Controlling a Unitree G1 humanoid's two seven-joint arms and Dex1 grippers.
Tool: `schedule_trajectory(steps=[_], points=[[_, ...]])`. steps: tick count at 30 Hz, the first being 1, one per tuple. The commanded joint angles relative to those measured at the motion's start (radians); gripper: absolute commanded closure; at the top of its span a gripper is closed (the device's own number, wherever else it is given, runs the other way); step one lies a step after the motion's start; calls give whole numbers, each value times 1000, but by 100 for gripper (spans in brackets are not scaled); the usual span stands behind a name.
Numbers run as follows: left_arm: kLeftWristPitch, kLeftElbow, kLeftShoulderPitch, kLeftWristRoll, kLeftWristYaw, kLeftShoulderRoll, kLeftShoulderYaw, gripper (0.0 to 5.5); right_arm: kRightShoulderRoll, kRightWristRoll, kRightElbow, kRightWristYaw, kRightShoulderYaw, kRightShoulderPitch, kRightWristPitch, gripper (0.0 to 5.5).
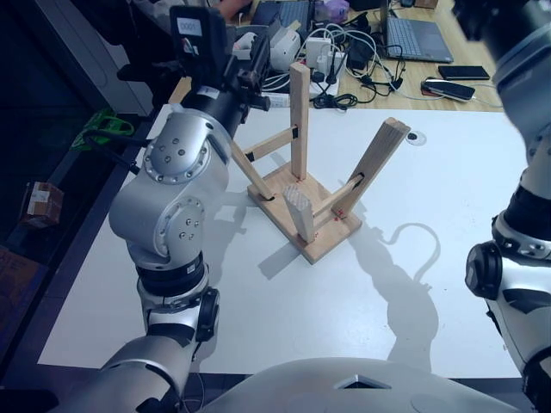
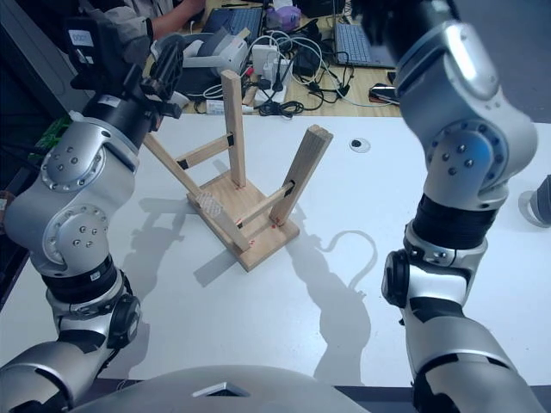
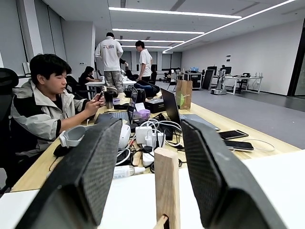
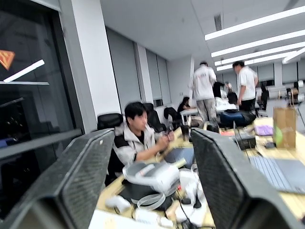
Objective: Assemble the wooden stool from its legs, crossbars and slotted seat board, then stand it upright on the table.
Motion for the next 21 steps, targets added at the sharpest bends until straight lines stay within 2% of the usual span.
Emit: schedule_trajectory(steps=[1,4,7,9,14,17,21], points=[[-16,7,-14,34,-10,-15,-3,324,33,48,-4,16,-11,3,63,253],[-22,7,-20,50,-17,-27,-3,324,75,116,-41,43,66,234,216,253],[-28,16,-32,62,-24,-34,0,324,0,88,-88,98,270,502,404,253],[-28,19,-39,68,-30,-36,-2,324,-11,72,-129,113,314,577,412,253],[-34,23,-43,94,-48,-24,-1,324,66,154,-106,101,170,420,365,253],[-40,28,-45,115,-53,-11,19,324,113,305,-125,68,84,389,405,253],[-29,27,-38,140,-63,-2,17,324,162,463,-168,-11,69,417,448,253]])
